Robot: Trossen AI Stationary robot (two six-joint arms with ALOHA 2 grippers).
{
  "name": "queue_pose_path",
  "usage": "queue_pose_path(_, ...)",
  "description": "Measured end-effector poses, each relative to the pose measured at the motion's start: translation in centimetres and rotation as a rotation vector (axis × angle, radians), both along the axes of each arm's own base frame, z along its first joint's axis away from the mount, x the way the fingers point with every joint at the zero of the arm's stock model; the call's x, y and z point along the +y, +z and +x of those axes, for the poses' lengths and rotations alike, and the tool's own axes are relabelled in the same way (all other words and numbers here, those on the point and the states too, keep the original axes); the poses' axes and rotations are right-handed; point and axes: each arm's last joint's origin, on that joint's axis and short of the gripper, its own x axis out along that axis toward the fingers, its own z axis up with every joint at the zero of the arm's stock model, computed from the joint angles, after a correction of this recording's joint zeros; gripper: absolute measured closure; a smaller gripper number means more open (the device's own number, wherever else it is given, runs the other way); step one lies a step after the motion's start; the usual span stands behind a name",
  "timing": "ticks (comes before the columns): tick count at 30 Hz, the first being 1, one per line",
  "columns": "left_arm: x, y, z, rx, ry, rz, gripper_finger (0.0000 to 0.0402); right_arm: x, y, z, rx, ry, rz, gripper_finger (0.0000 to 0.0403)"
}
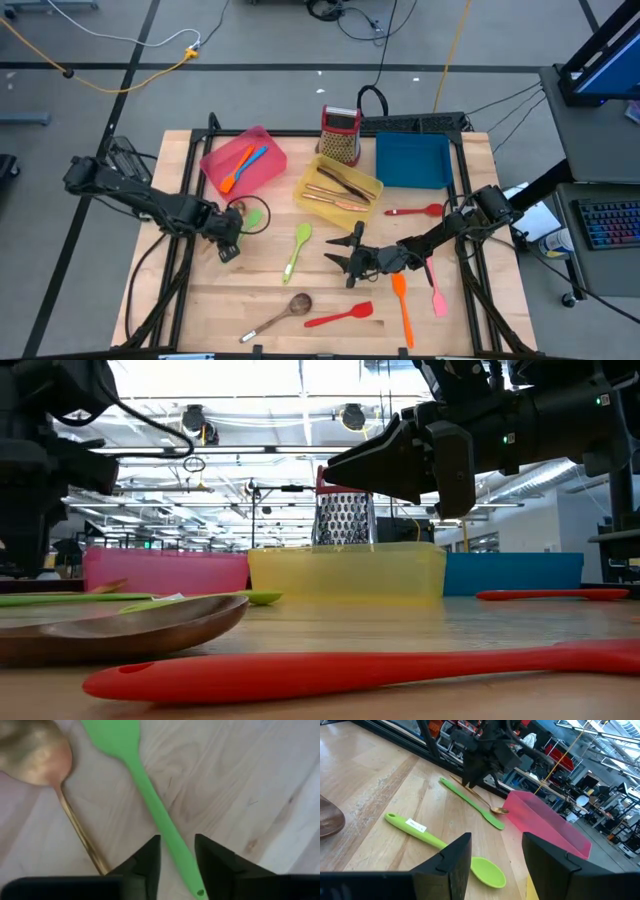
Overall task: Pick & Place Kitchen Items
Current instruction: Put the green spatula into the red bin
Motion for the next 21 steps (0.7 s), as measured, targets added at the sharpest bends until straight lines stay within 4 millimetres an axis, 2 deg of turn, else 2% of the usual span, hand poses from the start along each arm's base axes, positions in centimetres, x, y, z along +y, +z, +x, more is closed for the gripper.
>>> queue_pose_path(4,-0.6,-0.7,0.2,0.059,0.010,0.002,0.0241,0.0,0.0,0.0,0.000,-0.001,0.000,0.0232)
queue_pose_path(9,-1.7,-1.8,0.2,0.144,0.029,0.012,0.0233,0.0,0.0,0.0,0.000,0.000,0.000,0.0232)
queue_pose_path(16,-2.9,-3.0,0.2,0.238,0.054,0.014,0.0254,0.0,0.0,0.0,0.001,0.000,0.000,0.0232)
queue_pose_path(21,-3.0,-3.3,0.3,0.257,0.077,0.022,0.0299,0.0,0.0,0.0,0.001,0.000,0.000,0.0232)
